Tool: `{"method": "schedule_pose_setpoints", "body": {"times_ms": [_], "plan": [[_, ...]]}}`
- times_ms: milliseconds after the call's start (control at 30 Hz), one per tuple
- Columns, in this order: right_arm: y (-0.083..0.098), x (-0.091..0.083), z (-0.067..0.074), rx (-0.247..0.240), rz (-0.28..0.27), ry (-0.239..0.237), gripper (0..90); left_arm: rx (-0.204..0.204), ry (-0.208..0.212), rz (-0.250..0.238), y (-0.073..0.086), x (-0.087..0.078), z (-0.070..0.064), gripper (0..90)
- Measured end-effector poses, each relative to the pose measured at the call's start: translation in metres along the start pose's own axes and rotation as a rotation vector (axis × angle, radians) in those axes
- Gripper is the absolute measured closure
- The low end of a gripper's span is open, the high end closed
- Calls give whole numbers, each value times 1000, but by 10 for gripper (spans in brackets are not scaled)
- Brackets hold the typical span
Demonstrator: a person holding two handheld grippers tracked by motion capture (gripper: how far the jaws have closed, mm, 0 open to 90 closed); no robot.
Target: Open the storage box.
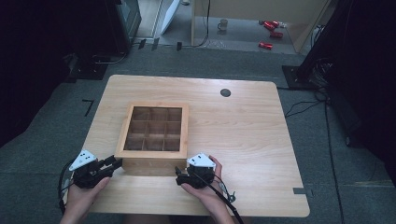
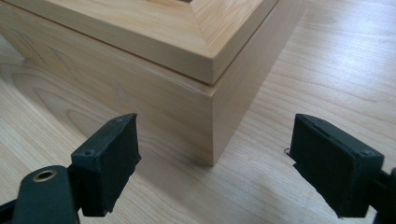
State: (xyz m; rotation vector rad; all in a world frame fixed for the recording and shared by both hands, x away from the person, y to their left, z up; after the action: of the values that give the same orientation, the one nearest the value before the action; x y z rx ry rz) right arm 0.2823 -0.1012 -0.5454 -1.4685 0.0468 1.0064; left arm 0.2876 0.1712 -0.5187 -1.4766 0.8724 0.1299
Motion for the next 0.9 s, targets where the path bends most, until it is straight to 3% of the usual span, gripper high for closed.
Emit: {"method": "schedule_pose_setpoints", "body": {"times_ms": [167, 500, 900], "plan": [[0, 3, 1, 2, -6, -2, 222, 3, -1, -3, -1, 0, 0, 661], [-9, 2, 8, 3, -56, -62, 437, 5, 1, -2, -1, 0, 0, 660], [-18, -8, 8, 16, -89, -88, 509, 5, -11, -1, -1, 1, 1, 664]]}}
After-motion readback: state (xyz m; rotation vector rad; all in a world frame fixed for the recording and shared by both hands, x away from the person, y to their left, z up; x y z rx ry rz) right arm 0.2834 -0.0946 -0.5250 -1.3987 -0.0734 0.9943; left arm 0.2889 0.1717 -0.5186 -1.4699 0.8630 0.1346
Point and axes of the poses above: each handheld gripper's, and its own axes: x roughly forward along the jaws, y roughly out of its underside, z roughly to its left, the point moved 8 cm from there along x, roughly forward along the jaws, and after that the axes turned 7 degrees about -y, right-handed, at the moved point
